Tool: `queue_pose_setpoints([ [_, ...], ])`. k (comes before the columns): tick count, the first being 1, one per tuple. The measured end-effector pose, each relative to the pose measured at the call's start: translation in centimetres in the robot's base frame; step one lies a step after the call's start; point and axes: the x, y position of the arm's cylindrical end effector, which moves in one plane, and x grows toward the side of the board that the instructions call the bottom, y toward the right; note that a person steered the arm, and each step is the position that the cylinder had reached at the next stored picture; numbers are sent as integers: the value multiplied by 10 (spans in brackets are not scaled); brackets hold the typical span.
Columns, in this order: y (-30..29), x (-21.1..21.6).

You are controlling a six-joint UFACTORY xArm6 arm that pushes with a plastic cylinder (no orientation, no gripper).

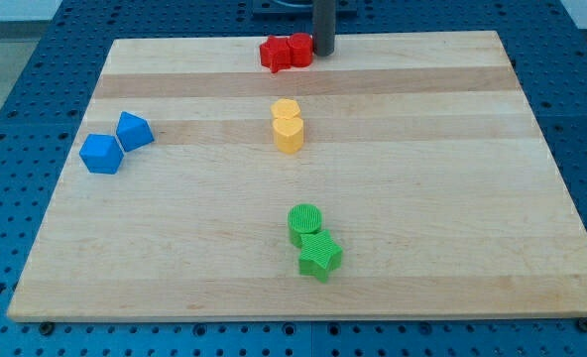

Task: Point your arm up a bit

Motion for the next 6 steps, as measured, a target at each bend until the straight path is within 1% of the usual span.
queue_pose_setpoints([
  [1,11,9],
  [3,70,104],
  [4,75,158],
  [6,76,287],
])
